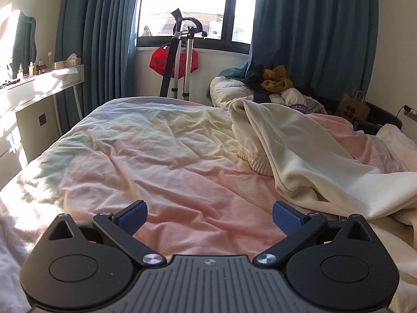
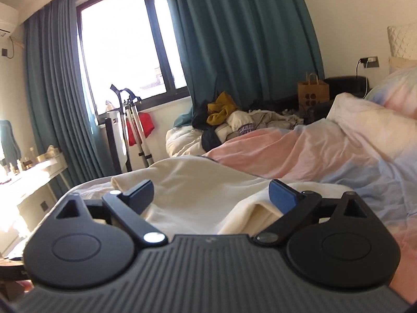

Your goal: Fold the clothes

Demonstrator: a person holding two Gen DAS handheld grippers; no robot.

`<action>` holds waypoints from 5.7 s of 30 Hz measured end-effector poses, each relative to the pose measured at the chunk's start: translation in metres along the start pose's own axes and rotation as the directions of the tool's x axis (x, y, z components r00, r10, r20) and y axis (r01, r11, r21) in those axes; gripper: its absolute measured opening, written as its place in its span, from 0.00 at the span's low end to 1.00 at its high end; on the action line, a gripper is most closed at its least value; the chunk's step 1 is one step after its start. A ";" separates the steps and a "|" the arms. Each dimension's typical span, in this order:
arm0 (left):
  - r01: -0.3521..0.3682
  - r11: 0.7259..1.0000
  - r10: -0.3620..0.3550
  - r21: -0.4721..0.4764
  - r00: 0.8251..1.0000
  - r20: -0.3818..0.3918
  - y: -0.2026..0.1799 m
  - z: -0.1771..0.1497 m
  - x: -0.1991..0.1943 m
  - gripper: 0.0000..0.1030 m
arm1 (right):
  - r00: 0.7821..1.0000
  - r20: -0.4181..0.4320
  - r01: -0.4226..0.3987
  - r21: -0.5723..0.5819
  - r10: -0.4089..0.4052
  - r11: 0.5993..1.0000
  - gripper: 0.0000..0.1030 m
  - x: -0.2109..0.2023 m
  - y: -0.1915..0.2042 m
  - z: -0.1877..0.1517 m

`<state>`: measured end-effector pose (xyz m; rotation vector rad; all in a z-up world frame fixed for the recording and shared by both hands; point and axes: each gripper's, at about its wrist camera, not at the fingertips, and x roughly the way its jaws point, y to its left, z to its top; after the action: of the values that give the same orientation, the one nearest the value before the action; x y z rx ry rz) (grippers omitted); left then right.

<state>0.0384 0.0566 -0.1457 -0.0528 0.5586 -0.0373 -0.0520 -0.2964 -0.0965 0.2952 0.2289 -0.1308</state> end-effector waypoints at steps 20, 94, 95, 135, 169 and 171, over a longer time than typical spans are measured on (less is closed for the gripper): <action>0.174 0.979 -0.165 -0.109 0.983 0.086 -0.045 0.064 0.214 0.71 | 0.996 -0.030 0.084 -0.076 -0.086 0.994 0.96 0.079 0.006 -0.041; 0.056 0.825 0.063 -0.562 0.980 0.189 0.193 0.040 -0.109 0.73 | 0.891 -0.281 -0.320 0.168 0.357 0.932 0.94 0.051 0.025 -0.056; 0.076 0.806 0.048 -0.587 0.980 0.193 0.191 0.031 -0.114 0.77 | 0.892 -0.277 -0.322 0.169 0.358 0.932 0.94 0.048 0.024 -0.054; 0.192 0.714 -0.224 -0.673 0.974 0.040 0.162 -0.029 -0.047 0.76 | 0.906 -0.398 0.250 0.779 0.144 0.575 0.25 0.068 -0.075 -0.066; 0.306 0.761 -0.304 -0.573 0.947 0.102 0.137 -0.021 -0.043 0.76 | 0.971 -0.194 0.117 0.894 0.138 0.432 0.54 0.080 -0.162 -0.052; 0.302 0.766 -0.303 -0.568 0.948 0.096 0.135 -0.022 -0.043 0.76 | 0.984 -0.163 0.127 0.930 0.077 0.344 0.73 0.063 -0.171 -0.057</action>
<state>-0.0072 0.1922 -0.1494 -0.7453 0.5422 -0.1843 -0.0300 -0.4468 -0.2117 1.5238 0.3230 -0.2671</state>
